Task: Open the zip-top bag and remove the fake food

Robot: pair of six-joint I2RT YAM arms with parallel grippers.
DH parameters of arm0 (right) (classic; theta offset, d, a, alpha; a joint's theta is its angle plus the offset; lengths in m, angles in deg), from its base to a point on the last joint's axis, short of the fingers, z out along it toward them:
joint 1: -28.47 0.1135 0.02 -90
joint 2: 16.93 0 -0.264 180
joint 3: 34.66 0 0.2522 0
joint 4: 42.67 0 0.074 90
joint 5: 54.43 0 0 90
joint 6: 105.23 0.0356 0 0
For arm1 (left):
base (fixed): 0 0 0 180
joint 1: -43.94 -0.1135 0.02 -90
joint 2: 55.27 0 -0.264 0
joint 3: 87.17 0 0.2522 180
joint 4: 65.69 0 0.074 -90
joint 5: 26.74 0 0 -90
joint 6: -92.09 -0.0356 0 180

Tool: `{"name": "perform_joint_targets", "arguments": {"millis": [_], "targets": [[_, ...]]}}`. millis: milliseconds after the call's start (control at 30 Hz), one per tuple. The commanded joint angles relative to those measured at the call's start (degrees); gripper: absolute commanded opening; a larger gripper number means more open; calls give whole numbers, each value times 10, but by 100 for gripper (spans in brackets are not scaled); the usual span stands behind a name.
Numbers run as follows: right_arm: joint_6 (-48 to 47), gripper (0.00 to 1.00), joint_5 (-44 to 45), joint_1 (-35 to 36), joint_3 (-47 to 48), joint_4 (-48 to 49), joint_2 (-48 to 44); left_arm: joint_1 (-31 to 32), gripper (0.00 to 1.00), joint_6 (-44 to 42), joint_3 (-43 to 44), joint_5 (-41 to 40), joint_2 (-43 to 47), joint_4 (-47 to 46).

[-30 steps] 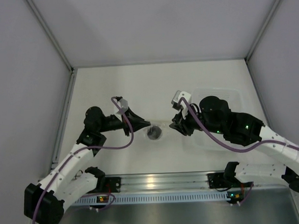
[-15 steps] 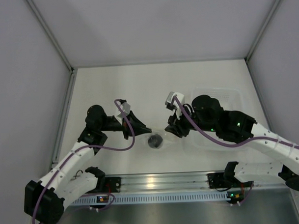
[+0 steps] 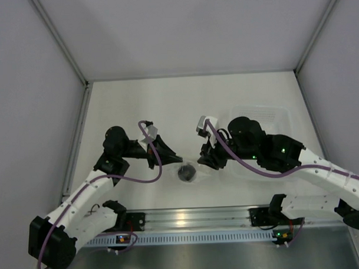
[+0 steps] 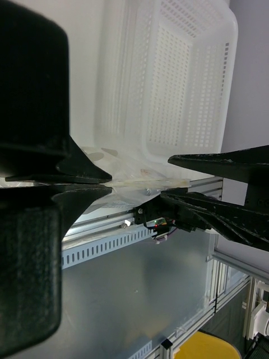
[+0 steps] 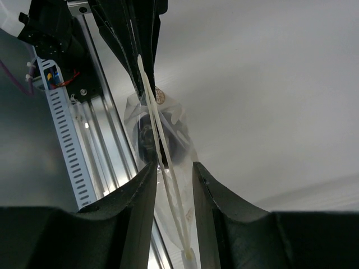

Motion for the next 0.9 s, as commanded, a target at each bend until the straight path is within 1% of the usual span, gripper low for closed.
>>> {"name": "perform_joint_targets", "arguments": {"millis": [0,133,367,533,867], "targets": [[-2,33,-16,-2,-10,24,-12,3,0,-12,29,21,4,-37],[-3,33,-18,-1,-15,26,-13,5,0,-15,29,22,6,-36],[1,32,6,-1,2,30,-37,6,0,-16,27,25,-1,-37],[1,33,26,-2,-3,33,-38,9,0,-16,28,25,-1,-37],[2,33,19,-1,-3,39,-34,11,0,-15,24,21,10,-37]]}}
